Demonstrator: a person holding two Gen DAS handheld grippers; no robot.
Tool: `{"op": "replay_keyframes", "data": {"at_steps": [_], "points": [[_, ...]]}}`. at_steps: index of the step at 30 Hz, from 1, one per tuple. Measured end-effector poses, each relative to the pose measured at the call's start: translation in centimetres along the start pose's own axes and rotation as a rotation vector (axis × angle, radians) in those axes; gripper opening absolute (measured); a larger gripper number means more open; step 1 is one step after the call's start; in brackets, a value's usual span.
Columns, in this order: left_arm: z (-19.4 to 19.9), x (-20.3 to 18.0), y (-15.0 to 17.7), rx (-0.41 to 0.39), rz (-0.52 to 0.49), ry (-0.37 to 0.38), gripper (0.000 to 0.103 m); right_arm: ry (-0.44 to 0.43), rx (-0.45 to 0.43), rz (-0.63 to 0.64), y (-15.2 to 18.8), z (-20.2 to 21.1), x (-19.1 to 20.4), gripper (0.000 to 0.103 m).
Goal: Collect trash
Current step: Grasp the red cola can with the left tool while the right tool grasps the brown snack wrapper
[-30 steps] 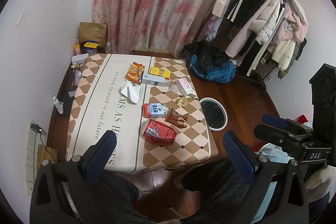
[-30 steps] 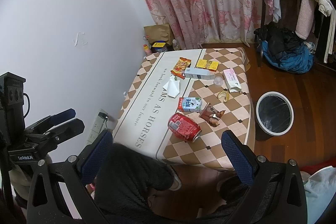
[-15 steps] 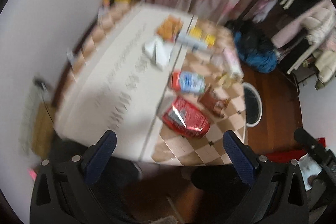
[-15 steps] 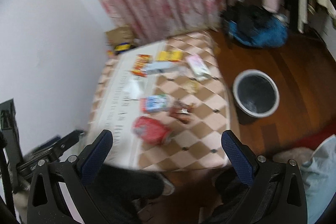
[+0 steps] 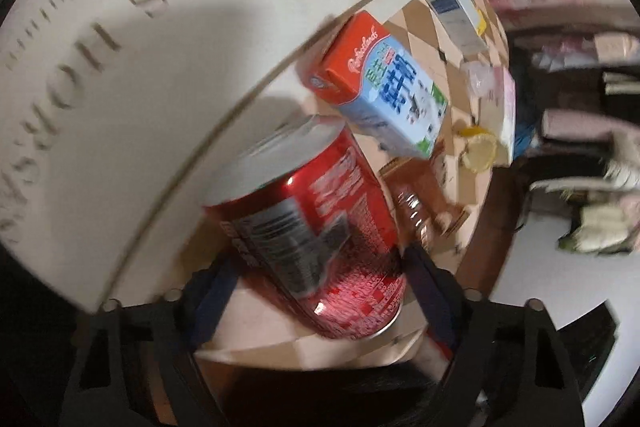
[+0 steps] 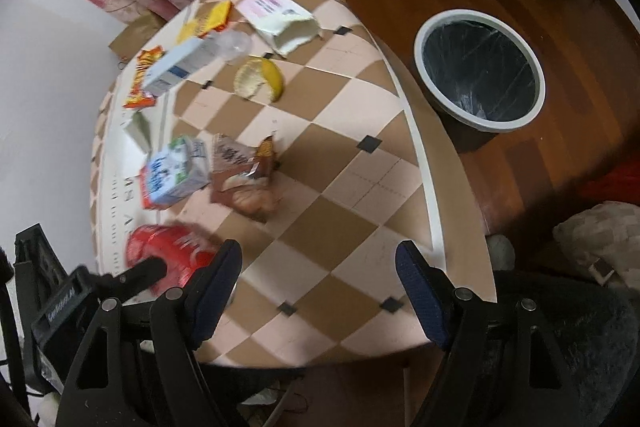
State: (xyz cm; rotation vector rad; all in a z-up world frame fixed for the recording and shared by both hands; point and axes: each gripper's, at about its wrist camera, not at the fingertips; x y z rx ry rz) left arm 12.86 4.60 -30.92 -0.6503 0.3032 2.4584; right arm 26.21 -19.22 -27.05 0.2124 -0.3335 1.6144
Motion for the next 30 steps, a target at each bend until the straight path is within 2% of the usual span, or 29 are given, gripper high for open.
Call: {"op": "replay_keyframes", "data": {"at_steps": [3,6,8,9,12,13,16,18,20,22,23,25,28,30], "points": [[0.0,-0.8,-0.2,-0.04,-0.008,-0.014,0.073,0.0,0.012,-0.005,-0.7,-0.7,0.1,0.081],[0.2,-1.8,-0.8,-0.064,-0.086,-0.067,0.068,-0.007,0.018,0.006,-1.5,-1.1,0.5,0.081],[0.7,-2.3,-1.2,-0.072,-0.16,-0.106,0.059,-0.008,0.023,0.013,-1.9,-1.2,0.8,0.081],[1.0,-2.5,-1.5,-0.075,-0.215,-0.133,0.047,-0.011,0.027,0.02,-2.2,-1.4,1.1,0.081],[2.2,-3.5,-2.3,-0.088,-0.372,-0.244,0.046,-0.013,0.047,0.056,-2.8,-2.0,2.3,0.081],[2.3,-3.5,-2.7,-0.094,-0.394,-0.253,0.046,-0.009,0.058,0.082,-3.0,-2.3,3.0,0.081],[1.3,-2.7,-4.3,-0.056,-0.393,-0.22,0.052,0.022,0.078,0.173,-3.2,-3.3,5.1,0.081],[0.0,-1.7,-5.0,-0.021,-0.36,-0.185,0.052,0.048,0.099,0.227,-3.4,-4.1,6.2,0.081],[-0.2,-1.9,-5.1,-0.038,-0.357,-0.175,0.052,0.065,0.113,0.259,-3.6,-4.9,7.0,0.081],[-0.3,-2.0,-4.9,-0.034,-0.385,-0.199,0.05,0.084,0.129,0.285,-3.9,-5.7,7.7,0.081],[-0.3,-2.1,-4.8,-0.037,-0.392,-0.209,0.038,0.086,0.133,0.29,-4.0,-6.0,7.9,0.081],[-0.4,-2.2,-4.5,-0.045,-0.415,-0.237,0.038,0.093,0.146,0.294,-4.4,-6.9,8.4,0.081],[0.7,-2.0,-3.7,-0.103,-0.453,-0.321,0.037,0.086,0.151,0.299,-4.6,-7.5,8.8,0.08],[1.6,-1.6,-3.3,-0.144,-0.48,-0.382,0.037,0.087,0.15,0.31,-4.5,-8.0,9.3,0.075]]}}
Point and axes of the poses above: each gripper's, at about its wrist camera, not at the fingertips, and z roughly against the way its jaws point, x to its left, y to its underside, and after that the axes turned 8 degrees about -z, right-handed
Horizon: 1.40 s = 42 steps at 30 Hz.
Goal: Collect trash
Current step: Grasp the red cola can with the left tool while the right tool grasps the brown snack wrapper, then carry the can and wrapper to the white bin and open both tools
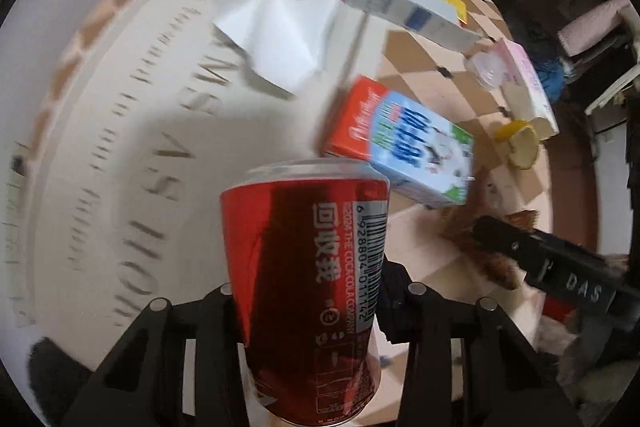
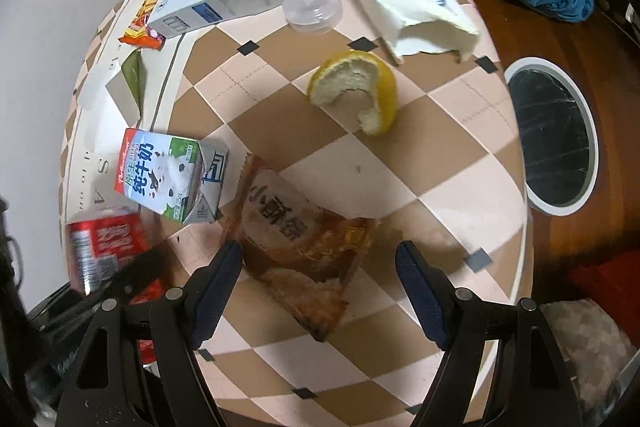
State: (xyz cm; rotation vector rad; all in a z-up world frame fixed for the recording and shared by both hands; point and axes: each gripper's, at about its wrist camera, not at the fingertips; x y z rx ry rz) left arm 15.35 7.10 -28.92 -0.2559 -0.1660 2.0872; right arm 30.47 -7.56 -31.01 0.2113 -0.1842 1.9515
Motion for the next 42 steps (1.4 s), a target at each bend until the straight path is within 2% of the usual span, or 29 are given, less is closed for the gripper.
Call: {"op": "replay_keyframes", "data": {"at_steps": [3,4,5,9,11,14,22,28,35,38,42], "points": [[0.6,0.5,0.3,-0.031,-0.036,-0.102,0.037,0.035,-0.034,0.035,0.3,-0.1,1.0,0.062],[0.7,0.7,0.3,-0.035,-0.044,-0.126,0.037,0.047,-0.049,0.051,0.4,-0.1,1.4,0.048],[0.8,0.8,0.3,-0.04,-0.051,-0.15,0.037,0.06,-0.058,0.061,0.6,-0.1,1.8,0.04],[1.4,1.5,0.7,-0.069,-0.067,-0.216,0.037,0.085,-0.097,0.092,1.7,-0.1,2.6,0.033],[1.6,1.4,0.8,-0.08,-0.074,-0.231,0.037,0.083,-0.112,0.102,2.5,0.2,2.8,0.022],[2.5,1.3,1.3,-0.108,-0.092,-0.257,0.037,0.082,-0.141,0.11,3.8,1.2,2.8,0.018],[5.9,0.5,2.4,-0.189,-0.108,-0.283,0.037,0.063,-0.211,0.113,5.9,4.7,2.1,0.016],[9.2,-1.3,2.1,-0.267,-0.122,-0.248,0.037,0.017,-0.27,0.11,6.9,8.3,1.6,0.013],[13.0,-6.1,-1.0,-0.333,-0.173,-0.137,0.037,-0.048,-0.358,0.075,6.9,13.3,-0.4,0.012],[13.9,-9.3,-2.8,-0.343,-0.214,-0.088,0.037,-0.067,-0.402,0.035,6.2,15.6,-2.5,0.012],[13.6,-15.0,-5.6,-0.333,-0.286,-0.017,0.037,-0.062,-0.458,-0.052,4.3,18.3,-7.7,0.012]]}}
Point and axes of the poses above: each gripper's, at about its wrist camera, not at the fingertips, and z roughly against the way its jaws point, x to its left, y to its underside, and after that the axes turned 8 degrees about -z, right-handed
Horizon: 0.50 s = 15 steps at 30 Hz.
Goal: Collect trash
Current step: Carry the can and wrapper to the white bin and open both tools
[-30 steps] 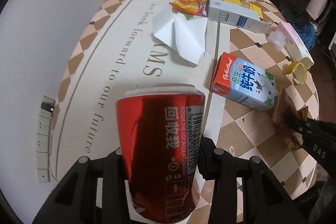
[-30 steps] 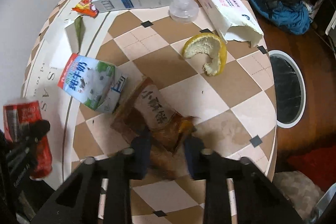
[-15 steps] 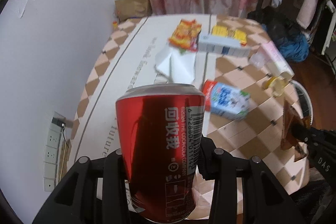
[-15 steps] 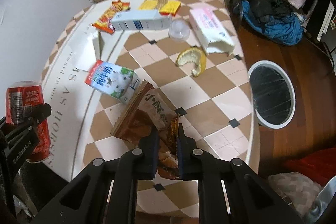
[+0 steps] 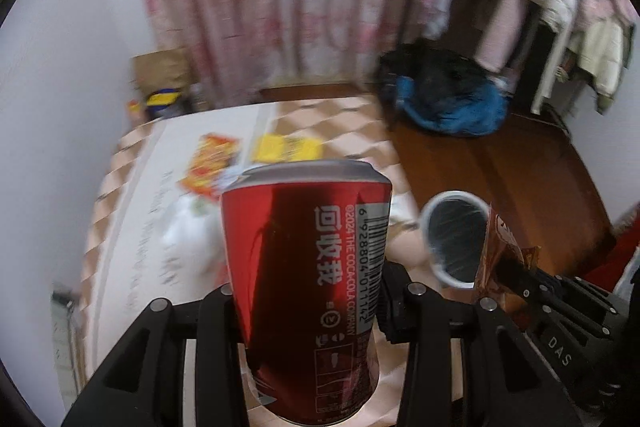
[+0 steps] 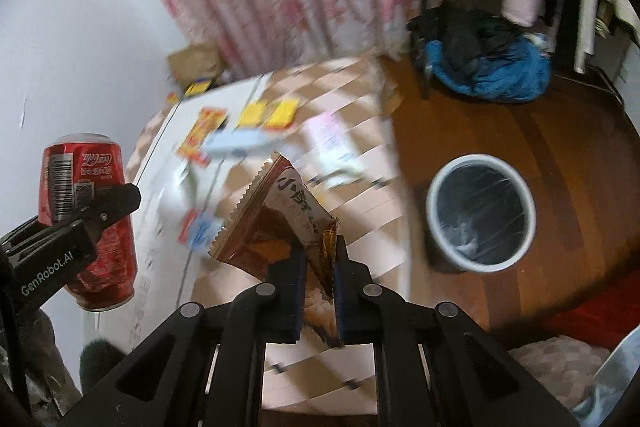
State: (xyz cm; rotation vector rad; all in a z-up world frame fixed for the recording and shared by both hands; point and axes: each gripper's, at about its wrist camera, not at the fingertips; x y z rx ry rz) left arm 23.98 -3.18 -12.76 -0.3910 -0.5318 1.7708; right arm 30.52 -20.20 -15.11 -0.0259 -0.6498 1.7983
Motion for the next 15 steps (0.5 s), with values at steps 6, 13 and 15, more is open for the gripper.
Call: {"op": "replay_keyframes", "data": {"at_steps": [6,13,15], "points": [[-5.3,-8.9,-4.9,0.039,-0.117,0.115,0.037,0.083,-0.044,-0.157,-4.3,0.3,-10.9,0.012],[-15.4,-18.3,-7.3,0.164,-0.21,0.24,0.037,0.168,0.011,-0.327,-6.7,-4.6,-23.4,0.012],[-18.6,-20.3,-7.4,0.213,-0.22,0.273,0.037,0.186,0.045,-0.371,-6.9,-7.1,-26.8,0.012]]}}
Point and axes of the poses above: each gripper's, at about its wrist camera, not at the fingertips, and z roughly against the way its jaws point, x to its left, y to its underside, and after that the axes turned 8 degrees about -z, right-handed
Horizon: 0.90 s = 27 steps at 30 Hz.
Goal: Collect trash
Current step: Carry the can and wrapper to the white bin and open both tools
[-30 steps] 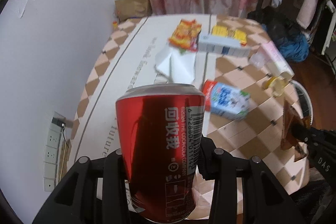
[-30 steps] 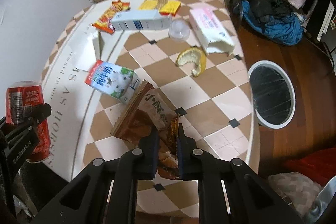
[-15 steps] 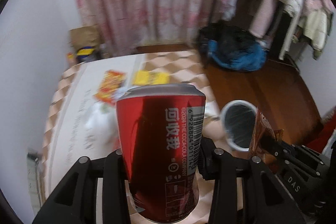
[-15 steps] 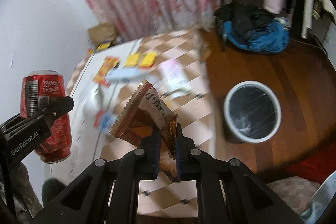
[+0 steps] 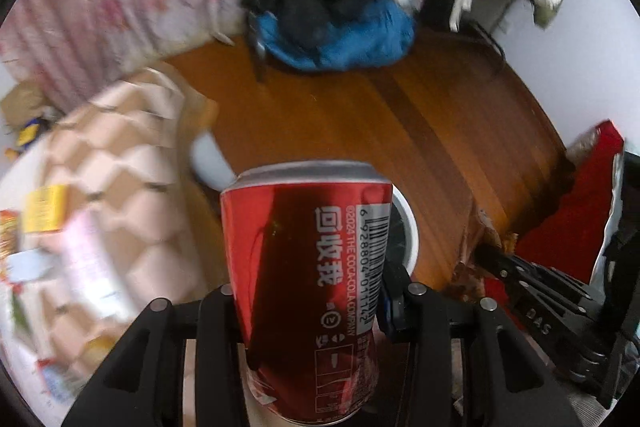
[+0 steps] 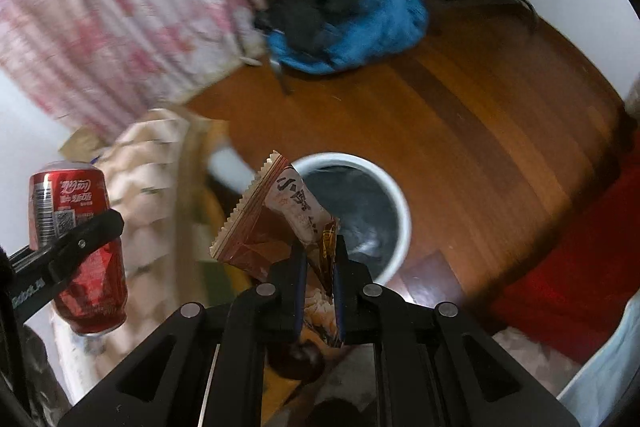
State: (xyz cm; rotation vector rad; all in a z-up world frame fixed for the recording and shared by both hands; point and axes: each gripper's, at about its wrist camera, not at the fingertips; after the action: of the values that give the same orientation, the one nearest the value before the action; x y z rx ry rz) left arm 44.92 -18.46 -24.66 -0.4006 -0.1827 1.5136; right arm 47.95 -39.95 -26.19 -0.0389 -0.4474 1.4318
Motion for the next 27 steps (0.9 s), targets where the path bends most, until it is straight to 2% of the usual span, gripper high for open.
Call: {"op": "replay_keyframes", "data": {"at_steps": [5,10,11,12,14,15,16,17,18,19,20,21,22,23,27], "points": [[-7.1,-1.3,-1.6,0.098,-0.006,0.06,0.038,0.026,0.085,-0.068,-1.5,-6.7,-3.8,0.012],[-10.9,-1.0,-1.8,0.17,0.012,0.07,0.04,0.024,0.153,-0.104,-1.7,-12.9,-5.4,0.012],[-11.3,-0.9,-1.9,0.177,0.015,0.07,0.051,0.025,0.159,-0.104,-1.6,-13.7,-5.4,0.012],[-11.5,-0.6,-1.7,0.183,0.02,0.063,0.074,0.021,0.164,-0.106,-1.6,-14.6,-5.5,0.012],[-11.7,-0.4,-1.6,0.18,0.024,0.043,0.102,0.012,0.193,-0.094,-1.5,-16.3,-5.2,0.014],[-11.7,-0.2,-1.3,0.179,0.03,0.025,0.102,0.014,0.202,-0.086,-1.5,-17.0,-4.8,0.015],[-11.6,0.2,-1.3,0.179,0.035,0.017,0.102,0.022,0.205,-0.079,-1.6,-17.7,-4.5,0.02],[-11.6,0.4,-1.2,0.177,0.04,0.006,0.102,0.035,0.205,-0.075,-1.7,-18.3,-4.4,0.031],[-11.5,0.7,-1.0,0.172,0.04,-0.01,0.102,0.046,0.211,-0.067,-1.7,-18.7,-4.2,0.035],[-11.3,0.8,-0.9,0.166,0.032,-0.032,0.102,0.058,0.212,-0.064,-1.8,-18.7,-4.2,0.046],[-11.4,1.0,-0.8,0.164,0.025,-0.051,0.102,0.084,0.209,-0.058,-1.7,-18.8,-4.1,0.069],[-11.2,1.0,-0.6,0.161,0.019,-0.067,0.102,0.098,0.21,-0.052,-1.6,-18.6,-4.0,0.081],[-11.1,1.1,-0.5,0.156,0.015,-0.083,0.102,0.121,0.209,-0.043,-1.5,-18.5,-3.8,0.098],[-11.1,1.3,-0.4,0.153,0.012,-0.101,0.102,0.139,0.203,-0.039,-1.6,-18.6,-3.8,0.103],[-10.7,1.3,0.1,0.149,0.002,-0.136,0.102,0.22,0.213,-0.025,-1.0,-17.9,-3.8,0.103]]}}
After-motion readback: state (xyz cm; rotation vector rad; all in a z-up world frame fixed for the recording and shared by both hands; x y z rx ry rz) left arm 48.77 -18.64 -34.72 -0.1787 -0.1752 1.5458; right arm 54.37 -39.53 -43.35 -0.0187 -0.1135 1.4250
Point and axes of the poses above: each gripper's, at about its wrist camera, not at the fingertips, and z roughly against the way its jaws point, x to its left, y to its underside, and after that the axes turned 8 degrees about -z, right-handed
